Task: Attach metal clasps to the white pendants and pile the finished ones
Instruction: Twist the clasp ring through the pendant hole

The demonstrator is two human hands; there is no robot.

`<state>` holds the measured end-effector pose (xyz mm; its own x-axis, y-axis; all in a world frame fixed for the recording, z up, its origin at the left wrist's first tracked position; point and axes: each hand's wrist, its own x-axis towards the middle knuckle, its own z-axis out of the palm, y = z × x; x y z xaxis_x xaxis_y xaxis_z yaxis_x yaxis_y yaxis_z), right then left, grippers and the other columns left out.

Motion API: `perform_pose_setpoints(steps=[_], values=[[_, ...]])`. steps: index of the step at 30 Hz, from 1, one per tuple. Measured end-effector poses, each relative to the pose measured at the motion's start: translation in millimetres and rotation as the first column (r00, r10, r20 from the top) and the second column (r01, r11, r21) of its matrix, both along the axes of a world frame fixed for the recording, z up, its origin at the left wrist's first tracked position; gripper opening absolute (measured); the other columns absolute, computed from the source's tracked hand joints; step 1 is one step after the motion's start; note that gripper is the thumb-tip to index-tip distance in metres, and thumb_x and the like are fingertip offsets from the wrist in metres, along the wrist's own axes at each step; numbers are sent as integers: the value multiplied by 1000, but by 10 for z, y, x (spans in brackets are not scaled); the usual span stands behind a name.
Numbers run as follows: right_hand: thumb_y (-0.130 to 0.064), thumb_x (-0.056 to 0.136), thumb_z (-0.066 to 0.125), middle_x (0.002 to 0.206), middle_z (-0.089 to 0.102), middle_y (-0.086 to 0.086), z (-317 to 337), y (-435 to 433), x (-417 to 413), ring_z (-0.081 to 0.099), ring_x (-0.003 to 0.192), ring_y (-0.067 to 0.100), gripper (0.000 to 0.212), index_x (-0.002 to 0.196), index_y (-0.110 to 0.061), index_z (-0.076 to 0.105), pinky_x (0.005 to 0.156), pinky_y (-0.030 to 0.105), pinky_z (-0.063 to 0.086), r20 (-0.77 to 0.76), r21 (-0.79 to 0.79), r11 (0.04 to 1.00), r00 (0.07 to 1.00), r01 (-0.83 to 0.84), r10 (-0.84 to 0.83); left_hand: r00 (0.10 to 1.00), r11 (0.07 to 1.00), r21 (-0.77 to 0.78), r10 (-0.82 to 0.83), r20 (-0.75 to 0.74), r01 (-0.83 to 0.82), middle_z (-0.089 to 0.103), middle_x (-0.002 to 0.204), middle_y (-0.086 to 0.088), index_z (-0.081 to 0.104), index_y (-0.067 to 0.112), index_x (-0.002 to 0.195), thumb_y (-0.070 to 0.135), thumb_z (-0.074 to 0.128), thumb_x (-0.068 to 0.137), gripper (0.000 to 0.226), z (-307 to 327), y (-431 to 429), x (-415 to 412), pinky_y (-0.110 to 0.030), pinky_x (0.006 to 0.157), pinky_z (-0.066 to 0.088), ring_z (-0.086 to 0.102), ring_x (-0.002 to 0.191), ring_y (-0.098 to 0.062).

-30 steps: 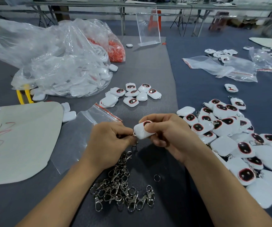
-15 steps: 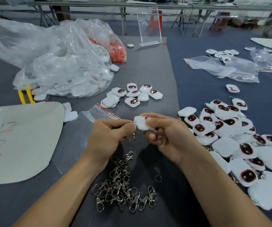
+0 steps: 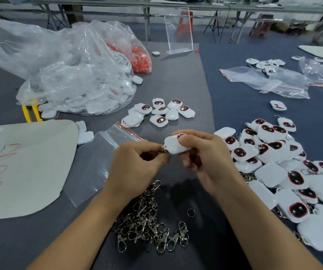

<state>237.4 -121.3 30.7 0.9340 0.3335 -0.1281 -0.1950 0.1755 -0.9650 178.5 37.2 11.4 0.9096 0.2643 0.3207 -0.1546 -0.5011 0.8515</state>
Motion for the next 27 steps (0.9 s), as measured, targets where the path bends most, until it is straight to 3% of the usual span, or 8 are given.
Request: perform_pose_setpoints(steps=[4, 7, 12, 16, 19, 21, 24, 27], values=[[-7, 87, 58, 59, 59, 10, 2, -5, 30, 42, 39, 12, 27, 78, -14, 82, 40, 21, 26, -135, 63, 997, 989, -46, 54, 990, 940, -327, -122, -64, 95, 71, 66, 12, 83, 32, 79, 31, 78, 72, 8, 2, -66, 21, -17, 61, 45, 56, 62, 0], [-6, 86, 56, 56, 55, 8, -3, -6, 38, 40, 39, 11, 28, 77, -14, 81, 41, 22, 24, -145, 79, 994, 986, -78, 88, 983, 883, -456, -165, -82, 110, 60, 56, 6, 81, 25, 70, 26, 76, 73, 6, 5, -63, 14, -15, 55, 40, 49, 55, -4], [-5, 86, 57, 61, 55, 9, -9, 1, 20, 41, 41, 11, 27, 79, -13, 81, 48, 25, 26, -155, 77, 991, 981, -106, 117, 982, 887, -435, -188, -26, 158, 57, 56, 13, 77, 25, 64, 24, 74, 78, 14, 22, -78, -8, -12, 57, 39, 47, 55, -1], [-5, 85, 57, 60, 60, 8, -18, -10, 28, 40, 40, 11, 26, 79, -13, 81, 43, 22, 27, -149, 84, 990, 981, -109, 121, 980, 891, -428, -191, -48, 153, 57, 55, 2, 79, 22, 66, 27, 74, 77, 13, 31, -66, -10, -14, 54, 38, 46, 54, -5], [-11, 73, 64, 63, 63, 8, -23, -17, 19, 39, 41, 12, 20, 83, -11, 81, 46, 25, 25, -107, 62, 991, 986, -121, 127, 977, 899, -407, -204, -64, 161, 54, 51, 1, 76, 16, 59, 22, 75, 73, 15, 44, -46, -16, -13, 53, 36, 45, 52, -5], [-12, 68, 65, 65, 65, 9, -17, -18, 9, 37, 41, 14, 22, 84, -10, 80, 48, 27, 23, -86, 64, 992, 990, -110, 115, 982, 936, -316, -180, -53, 154, 51, 49, 6, 71, 15, 52, 18, 75, 70, 19, 53, -23, -20, -13, 53, 34, 44, 51, -4], [-3, 77, 64, 66, 65, 11, -14, -13, -2, 36, 41, 14, 17, 82, -8, 80, 43, 24, 22, -25, 31, 998, 998, -61, 62, 994, 989, 105, -106, -25, 108, 45, 52, 9, 57, 10, 49, 20, 71, 73, 30, 30, 0, -30, -22, 53, 32, 43, 53, -7], [0, 77, 68, 61, 61, 8, -32, 35, -50, 38, 40, 13, 13, 84, -6, 78, 42, 20, 28, 119, -71, 997, 992, -23, 31, 999, 853, 522, -36, 32, 14, 46, 55, 5, 59, 7, 53, 22, 64, 78, 30, -2, -5, -51, -30, 58, 32, 45, 60, -16]])
